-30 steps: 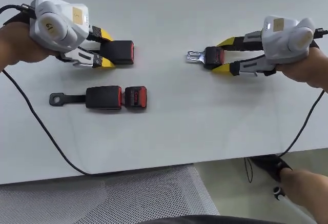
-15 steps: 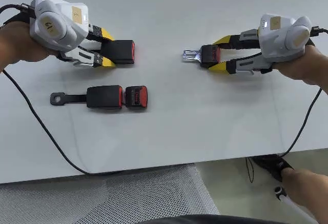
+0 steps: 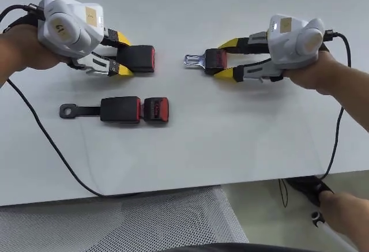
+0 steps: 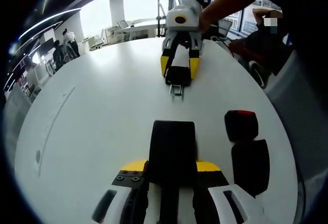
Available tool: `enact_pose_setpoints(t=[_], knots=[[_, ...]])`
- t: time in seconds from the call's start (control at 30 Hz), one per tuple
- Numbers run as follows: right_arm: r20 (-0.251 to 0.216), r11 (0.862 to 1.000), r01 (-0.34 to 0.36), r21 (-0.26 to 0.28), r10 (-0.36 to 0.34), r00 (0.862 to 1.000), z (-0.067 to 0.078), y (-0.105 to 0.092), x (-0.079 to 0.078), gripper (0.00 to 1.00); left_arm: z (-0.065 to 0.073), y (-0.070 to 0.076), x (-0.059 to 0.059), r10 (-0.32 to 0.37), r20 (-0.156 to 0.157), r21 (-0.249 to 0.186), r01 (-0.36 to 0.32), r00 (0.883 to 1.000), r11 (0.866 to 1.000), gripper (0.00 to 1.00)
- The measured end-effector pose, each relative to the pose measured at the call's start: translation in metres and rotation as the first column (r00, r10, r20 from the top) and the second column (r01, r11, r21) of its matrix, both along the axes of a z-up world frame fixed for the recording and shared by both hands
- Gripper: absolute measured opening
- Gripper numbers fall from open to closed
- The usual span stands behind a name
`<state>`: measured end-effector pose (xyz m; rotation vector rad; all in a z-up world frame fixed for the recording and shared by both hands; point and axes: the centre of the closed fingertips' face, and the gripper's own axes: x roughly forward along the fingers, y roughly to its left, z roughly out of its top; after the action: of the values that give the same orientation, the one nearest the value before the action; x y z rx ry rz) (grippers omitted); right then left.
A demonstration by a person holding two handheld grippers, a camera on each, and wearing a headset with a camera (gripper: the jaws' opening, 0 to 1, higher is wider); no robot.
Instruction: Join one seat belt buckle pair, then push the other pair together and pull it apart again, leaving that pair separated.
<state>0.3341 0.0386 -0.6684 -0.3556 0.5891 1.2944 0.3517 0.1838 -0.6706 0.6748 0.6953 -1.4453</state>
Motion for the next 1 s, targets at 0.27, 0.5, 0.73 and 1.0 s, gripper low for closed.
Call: enact_pose_setpoints(t=[0.27, 0.5, 0.73, 1.0], knots=[[0.007, 1.0, 0.008, 0.011, -0.008, 1.0, 0.002, 0.024, 0.001, 0.34, 0.0, 0.001, 0.0, -0.001, 0.001, 0.007, 0.001, 1.0, 1.0, 0.34], [-0.003, 1.0, 0.005, 0.009, -0.005, 1.0, 0.004, 0.042, 0.002, 0.34, 0.001, 0.001, 0.0, -0.005, 0.003, 0.012, 0.005, 1.0, 1.0, 0.34], [-0.002, 1.0, -0.019, 0.011, 0.019, 1.0, 0.005, 0.055, 0.006, 0.34, 0.001, 0.001, -0.001, -0.009, 0.006, 0.02, 0.008, 1.0, 1.0, 0.34], [-0.011, 1.0, -0.017, -0.01, 0.017, 1.0, 0.004, 0.068, 0.007, 0.34, 0.001, 0.002, -0.001, -0.02, 0.015, 0.026, 0.02, 1.0, 0.999, 0.34]])
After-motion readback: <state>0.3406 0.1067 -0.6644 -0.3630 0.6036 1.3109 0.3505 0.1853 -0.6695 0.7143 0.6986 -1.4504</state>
